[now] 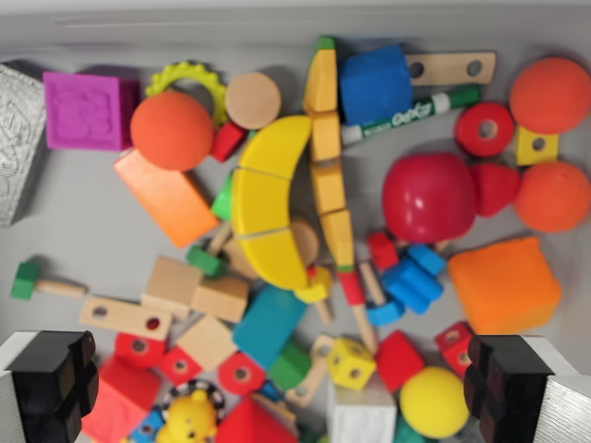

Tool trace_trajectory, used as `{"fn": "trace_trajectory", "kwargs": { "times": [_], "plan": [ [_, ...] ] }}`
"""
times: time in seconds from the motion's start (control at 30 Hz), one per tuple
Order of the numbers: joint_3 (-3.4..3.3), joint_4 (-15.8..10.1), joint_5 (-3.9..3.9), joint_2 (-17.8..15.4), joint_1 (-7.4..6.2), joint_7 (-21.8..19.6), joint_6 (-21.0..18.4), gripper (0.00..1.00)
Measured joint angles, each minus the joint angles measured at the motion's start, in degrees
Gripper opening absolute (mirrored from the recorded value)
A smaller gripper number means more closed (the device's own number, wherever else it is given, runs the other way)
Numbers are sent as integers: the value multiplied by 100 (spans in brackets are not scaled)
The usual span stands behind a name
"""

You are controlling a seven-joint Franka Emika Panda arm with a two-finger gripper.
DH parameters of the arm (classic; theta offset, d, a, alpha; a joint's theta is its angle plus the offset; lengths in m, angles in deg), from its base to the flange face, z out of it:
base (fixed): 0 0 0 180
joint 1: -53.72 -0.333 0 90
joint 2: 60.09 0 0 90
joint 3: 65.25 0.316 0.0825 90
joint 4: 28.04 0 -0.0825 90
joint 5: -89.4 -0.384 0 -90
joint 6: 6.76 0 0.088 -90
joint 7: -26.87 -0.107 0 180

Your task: Pick an object from the bin

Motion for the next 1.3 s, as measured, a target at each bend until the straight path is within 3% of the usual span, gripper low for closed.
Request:
{"fn": "trace_trajectory", "kwargs": {
  "times": [0.63,1.3],
  "plan": [
    [36,-114,0,87,-144,-447,166,100],
    [94,-307,0,291,-433,-1322,519,100]
  ]
}}
